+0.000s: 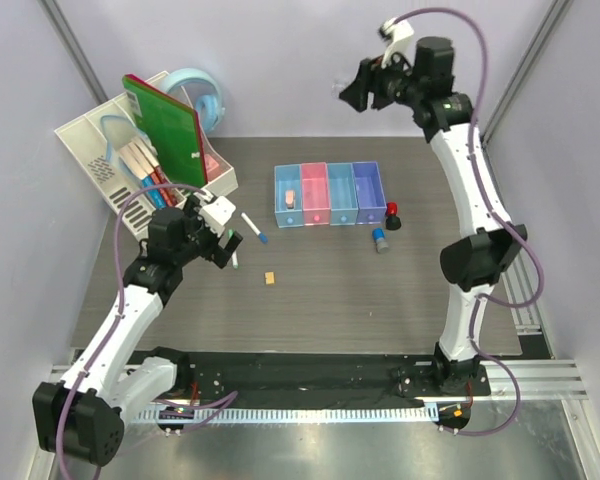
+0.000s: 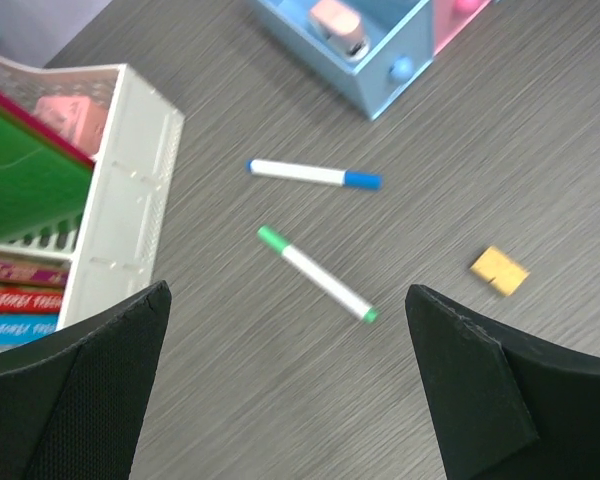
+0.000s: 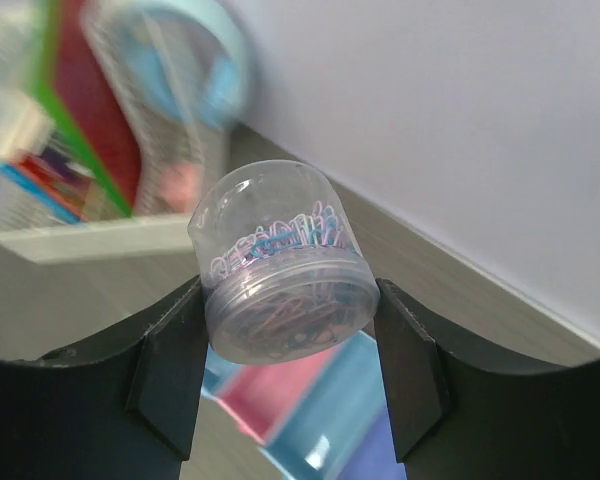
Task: Sort the stationery into containers
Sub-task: Place the stationery in the storage box.
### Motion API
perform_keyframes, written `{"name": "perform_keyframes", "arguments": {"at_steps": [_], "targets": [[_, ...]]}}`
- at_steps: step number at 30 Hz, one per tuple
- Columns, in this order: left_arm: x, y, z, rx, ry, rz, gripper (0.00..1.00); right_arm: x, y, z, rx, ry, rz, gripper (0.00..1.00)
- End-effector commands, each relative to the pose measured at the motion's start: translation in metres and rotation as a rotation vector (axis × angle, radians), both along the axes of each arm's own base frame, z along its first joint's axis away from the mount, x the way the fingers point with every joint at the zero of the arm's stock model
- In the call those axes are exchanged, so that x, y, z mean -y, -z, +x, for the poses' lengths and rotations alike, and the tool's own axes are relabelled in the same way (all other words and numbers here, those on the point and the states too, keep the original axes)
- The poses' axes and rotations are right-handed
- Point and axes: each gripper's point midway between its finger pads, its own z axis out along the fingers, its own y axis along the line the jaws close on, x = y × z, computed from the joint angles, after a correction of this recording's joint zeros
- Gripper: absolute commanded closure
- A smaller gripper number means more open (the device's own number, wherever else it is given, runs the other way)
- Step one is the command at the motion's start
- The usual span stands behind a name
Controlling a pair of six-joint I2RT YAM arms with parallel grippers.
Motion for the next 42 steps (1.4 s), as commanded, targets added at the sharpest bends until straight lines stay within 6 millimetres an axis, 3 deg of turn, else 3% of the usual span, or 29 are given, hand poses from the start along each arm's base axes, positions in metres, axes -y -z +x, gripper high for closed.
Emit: {"name": "perform_keyframes", "arguments": {"at_steps": [1, 3, 6, 10, 12, 20, 27, 33, 42], "targets": [[-0.027, 0.013, -0.007, -0.005, -0.062, 0.141, 0.00, 0.025, 0.124, 0.028, -0.098, 0.131, -0.490, 0.69], [-0.030, 0.019, -0.010, -0.031, -0.070, 0.155, 0.00, 0.022, 0.145, 0.038, -0.074, 0.124, -0.583, 0.69], [-0.035, 0.035, -0.021, -0.106, -0.084, 0.170, 0.00, 0.005, 0.160, 0.048, -0.035, 0.115, -0.655, 0.69], [-0.040, 0.049, -0.033, -0.186, -0.102, 0.186, 0.00, -0.030, 0.168, 0.052, 0.029, 0.087, -0.682, 0.70], [-0.043, 0.052, -0.038, -0.212, -0.104, 0.207, 0.00, -0.043, 0.183, 0.055, 0.040, 0.069, -0.710, 0.70], [-0.039, 0.036, -0.040, -0.211, -0.106, 0.170, 0.00, -0.100, 0.222, 0.051, 0.103, 0.012, -0.810, 0.70], [-0.041, 0.034, -0.043, -0.210, -0.099, 0.186, 0.00, -0.131, 0.254, 0.047, 0.130, -0.029, -0.858, 0.70], [-0.039, 0.035, -0.046, -0.222, -0.095, 0.172, 0.00, -0.139, 0.276, 0.046, 0.130, -0.044, -0.907, 0.70], [-0.035, 0.034, -0.046, -0.227, -0.084, 0.154, 0.00, -0.131, 0.285, 0.041, 0.145, -0.025, -1.008, 0.69]]}}
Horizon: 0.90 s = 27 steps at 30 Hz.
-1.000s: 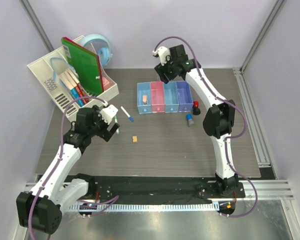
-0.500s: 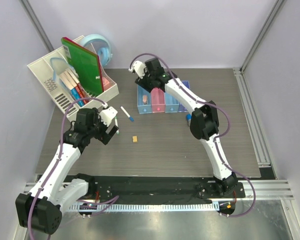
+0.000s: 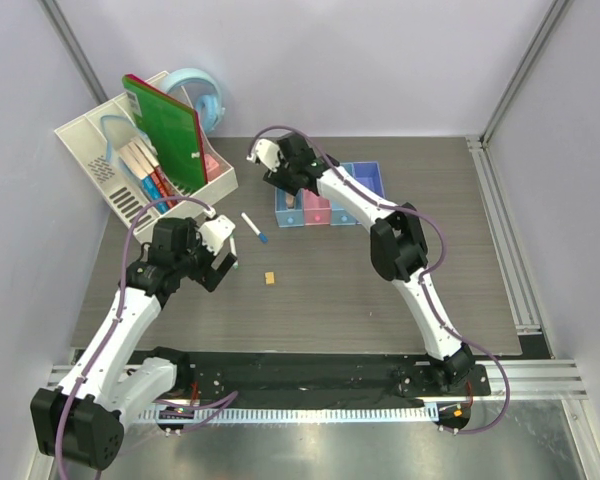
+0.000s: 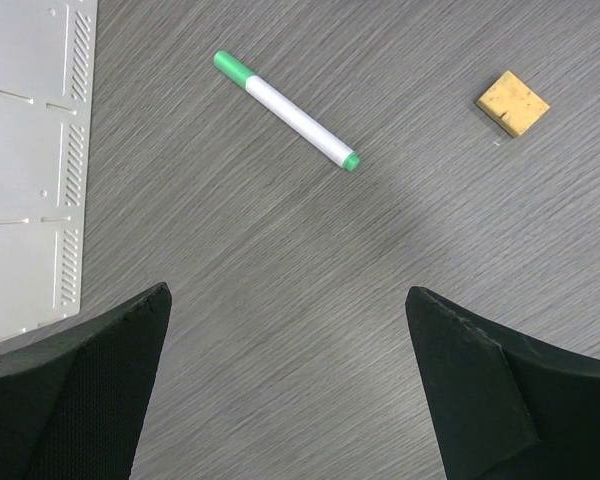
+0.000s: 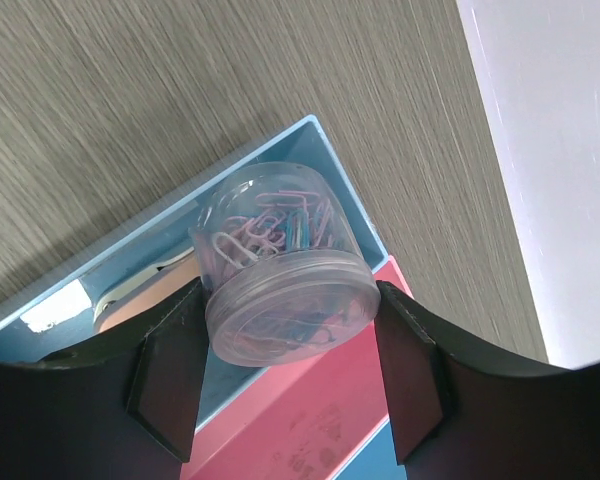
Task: Sort the stationery into containers
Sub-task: Place the stationery in the storage box.
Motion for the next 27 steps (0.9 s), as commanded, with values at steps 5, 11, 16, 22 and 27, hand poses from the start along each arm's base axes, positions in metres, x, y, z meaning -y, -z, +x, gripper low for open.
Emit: {"name": "perform_keyframes", "arguments": {"at_steps": [5, 11, 16, 22, 27], "targets": [[0.007, -0.022, 0.005, 0.044, 0.009, -0.048, 0.00, 0.000, -0.024, 0.004, 0.119, 0.005, -0.087, 0.65], [0.007, -0.023, 0.003, 0.043, 0.008, -0.055, 0.00, -0.007, -0.020, 0.001, 0.146, -0.014, -0.132, 0.50], [0.009, -0.022, 0.003, 0.039, 0.012, -0.062, 0.00, -0.009, -0.024, -0.002, 0.172, -0.013, -0.156, 0.28], [0.010, -0.024, 0.003, 0.041, 0.013, -0.070, 0.00, -0.005, -0.021, -0.002, 0.181, -0.012, -0.191, 0.16], [0.011, -0.024, 0.002, 0.040, 0.014, -0.079, 0.00, -0.005, -0.023, -0.002, 0.192, -0.008, -0.198, 0.11]]}}
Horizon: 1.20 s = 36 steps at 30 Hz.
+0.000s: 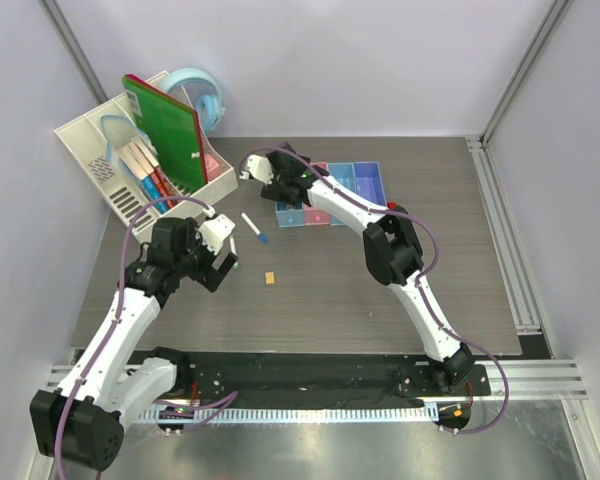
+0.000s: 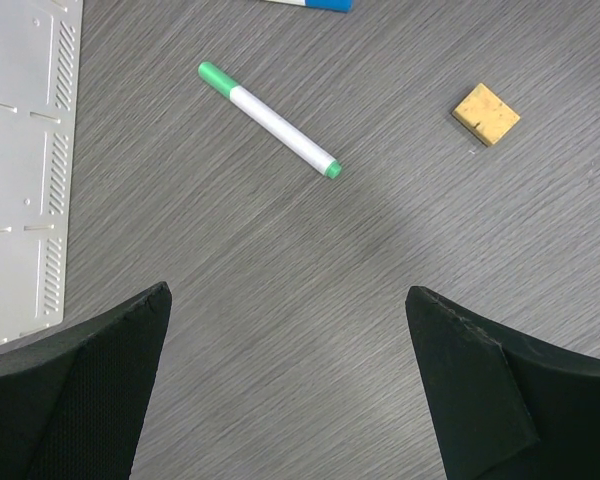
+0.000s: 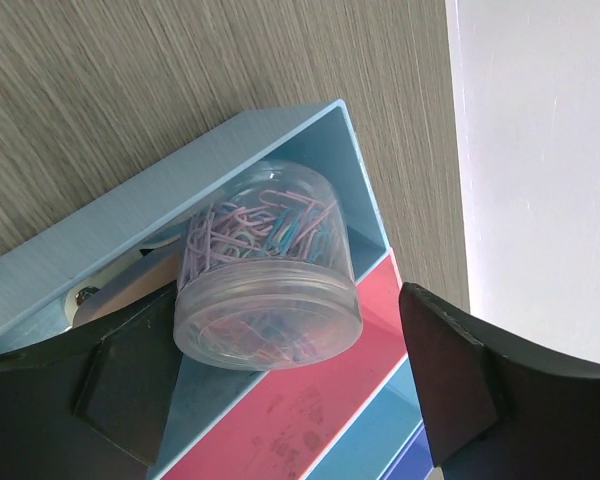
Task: Sort the stationery into containers
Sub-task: Place the stationery in the storage box.
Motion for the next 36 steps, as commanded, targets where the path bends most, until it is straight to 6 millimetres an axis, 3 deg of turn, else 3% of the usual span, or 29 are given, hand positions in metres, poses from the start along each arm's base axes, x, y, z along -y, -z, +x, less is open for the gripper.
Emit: {"name": "perform_keyframes", "arguments": {"at_steps": [1, 8, 23, 32, 36], "targets": [[0.005, -0.021, 0.004, 0.049, 0.004, -0.038, 0.00, -0.004, -0.035, 0.006, 0.090, 0.012, 0.028, 0.11], [0.006, -0.021, 0.004, 0.046, 0.004, -0.046, 0.00, -0.003, -0.040, 0.005, 0.110, 0.014, 0.021, 0.10], [0.010, -0.019, 0.006, 0.040, 0.005, -0.068, 0.00, 0.003, -0.088, 0.003, 0.192, 0.022, 0.049, 0.10], [0.012, -0.018, 0.007, 0.039, 0.006, -0.083, 0.00, 0.005, -0.095, 0.002, 0.204, 0.025, 0.050, 0.10], [0.010, -0.014, 0.012, 0.055, 0.006, -0.060, 0.00, 0.009, -0.107, -0.001, 0.208, 0.054, 0.090, 0.10]]}}
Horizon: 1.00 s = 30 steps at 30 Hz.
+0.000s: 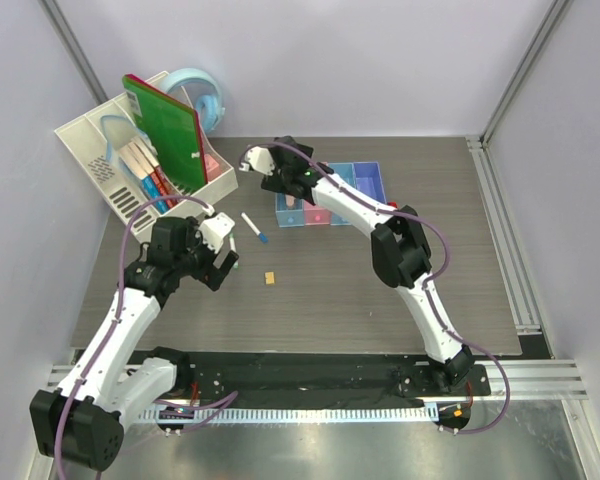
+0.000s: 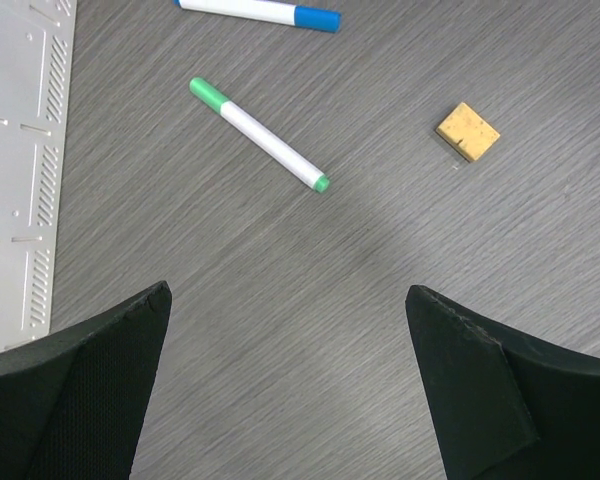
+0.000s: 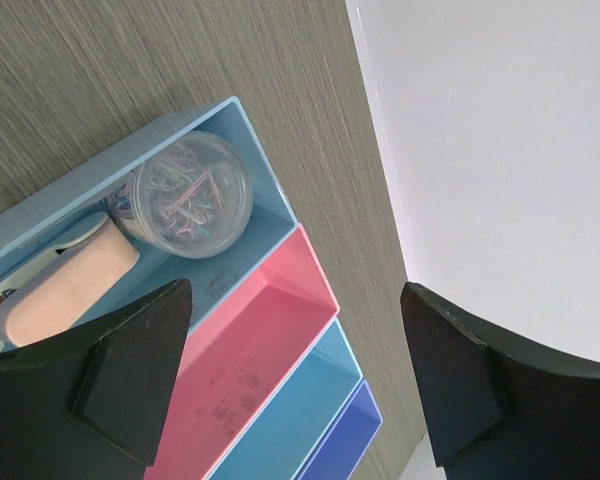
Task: Sort the stationery into containers
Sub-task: Place the stationery in the storage box, then pick up the pen from the center of the board.
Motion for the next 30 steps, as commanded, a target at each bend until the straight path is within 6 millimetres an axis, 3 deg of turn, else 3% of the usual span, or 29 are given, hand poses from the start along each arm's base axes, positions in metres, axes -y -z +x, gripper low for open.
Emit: {"name": "perform_keyframes", "arguments": {"at_steps": [1, 3, 5, 7, 8, 14, 16, 17, 19, 20, 21, 23, 24, 30], "targets": [[0.001, -0.008, 0.019, 0.070, -0.011, -0.008, 0.00, 0.003, -0.075, -0.009, 0.093, 0.021, 0.119, 0.09], [0.000, -0.004, 0.027, 0.072, -0.034, -0.004, 0.00, 0.008, -0.082, -0.019, 0.042, 0.055, 0.200, 0.09], [0.001, 0.003, 0.039, 0.028, -0.070, -0.012, 0.00, 0.010, -0.105, -0.032, 0.003, 0.051, 0.288, 0.08], [0.002, 0.010, 0.046, -0.027, -0.099, -0.015, 0.00, 0.018, -0.104, -0.049, -0.079, 0.082, 0.344, 0.08], [0.004, 0.018, 0.054, -0.073, -0.109, -0.010, 0.00, 0.024, -0.114, -0.062, -0.097, 0.073, 0.376, 0.08], [0.014, 0.061, 0.072, -0.260, -0.190, -0.036, 0.00, 0.054, -0.110, -0.111, -0.180, 0.093, 0.410, 0.08], [0.019, 0.064, 0.080, -0.280, -0.214, -0.064, 0.00, 0.067, -0.108, -0.115, -0.168, 0.119, 0.401, 0.08], [0.020, 0.067, 0.083, -0.284, -0.222, -0.068, 0.00, 0.074, -0.098, -0.120, -0.187, 0.135, 0.392, 0.08], [0.022, 0.074, 0.095, -0.288, -0.246, -0.073, 0.00, 0.086, -0.106, -0.126, -0.171, 0.139, 0.416, 0.08], [0.022, 0.078, 0.099, -0.294, -0.254, -0.071, 0.00, 0.091, -0.097, -0.130, -0.186, 0.149, 0.407, 0.08], [0.024, 0.084, 0.105, -0.307, -0.261, -0.074, 0.00, 0.093, -0.105, -0.135, -0.173, 0.140, 0.430, 0.08], [0.026, 0.092, 0.109, -0.336, -0.282, -0.079, 0.00, 0.100, -0.097, -0.140, -0.183, 0.150, 0.429, 0.08], [0.027, 0.103, 0.109, -0.368, -0.288, -0.071, 0.00, 0.102, -0.104, -0.144, -0.175, 0.146, 0.444, 0.08], [0.025, 0.120, 0.122, -0.385, -0.317, -0.050, 0.03, 0.110, -0.110, -0.156, -0.173, 0.144, 0.475, 0.08]]}}
